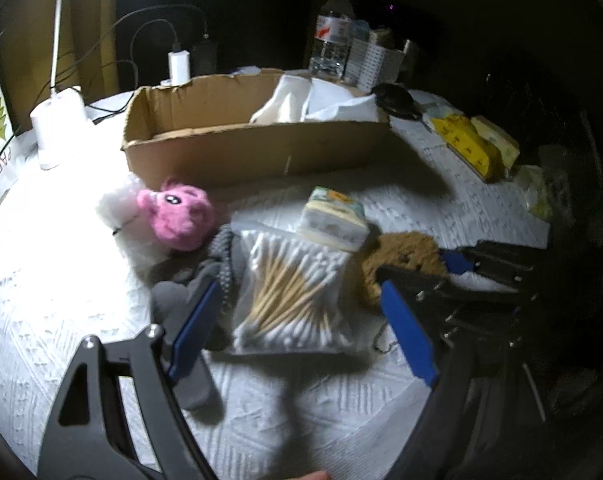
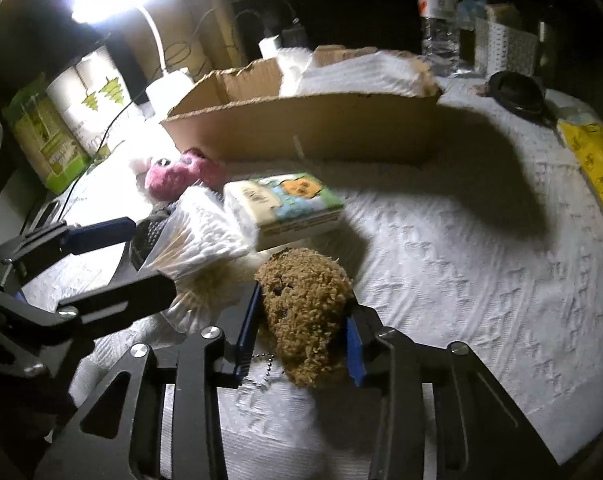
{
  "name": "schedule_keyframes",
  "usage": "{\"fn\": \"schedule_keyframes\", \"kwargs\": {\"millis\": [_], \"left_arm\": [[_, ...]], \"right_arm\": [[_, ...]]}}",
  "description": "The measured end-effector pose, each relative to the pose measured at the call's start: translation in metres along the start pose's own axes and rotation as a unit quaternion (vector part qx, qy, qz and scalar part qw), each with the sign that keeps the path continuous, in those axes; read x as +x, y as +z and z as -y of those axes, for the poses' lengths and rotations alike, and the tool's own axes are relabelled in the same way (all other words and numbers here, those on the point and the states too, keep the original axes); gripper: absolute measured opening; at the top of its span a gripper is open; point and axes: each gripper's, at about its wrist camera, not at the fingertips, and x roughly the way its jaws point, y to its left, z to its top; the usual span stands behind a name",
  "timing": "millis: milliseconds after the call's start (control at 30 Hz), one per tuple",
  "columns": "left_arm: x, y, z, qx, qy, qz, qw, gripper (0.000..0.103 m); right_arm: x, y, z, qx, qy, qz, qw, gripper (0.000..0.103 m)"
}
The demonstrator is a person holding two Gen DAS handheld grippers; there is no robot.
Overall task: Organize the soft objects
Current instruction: 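Grasp the clear bag of cotton swabs with the left tool while the right tool holds the sponge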
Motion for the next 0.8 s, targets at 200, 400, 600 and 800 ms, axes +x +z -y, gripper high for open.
{"fn": "schedule_keyframes", "kwargs": {"millis": [200, 400, 600, 800], "left_arm": [[0.01, 0.0, 0.012, 0.014, 0.005, -0.009, 0.9998, 0.083], [0.022, -0.003, 0.019, 0.031, 0.014, -0.016, 0.9993, 0.082], [0.024, -0.002, 0.017, 0.032, 0.023, -0.015, 0.9991, 0.063], [0.026, -0.002, 0.022, 0.05, 0.032, -0.019, 0.9981, 0.046]], "right_arm": [[-0.018, 0.0, 0.025, 0.015, -0.015, 0.02, 1.0, 0.039], [-0.025, 0.0, 0.041, 0.032, -0.021, 0.029, 0.999, 0.039], [-0.03, 0.002, 0.042, 0.033, -0.018, 0.037, 0.999, 0.039], [-0.032, 0.001, 0.045, 0.038, -0.015, 0.043, 0.998, 0.039]]}}
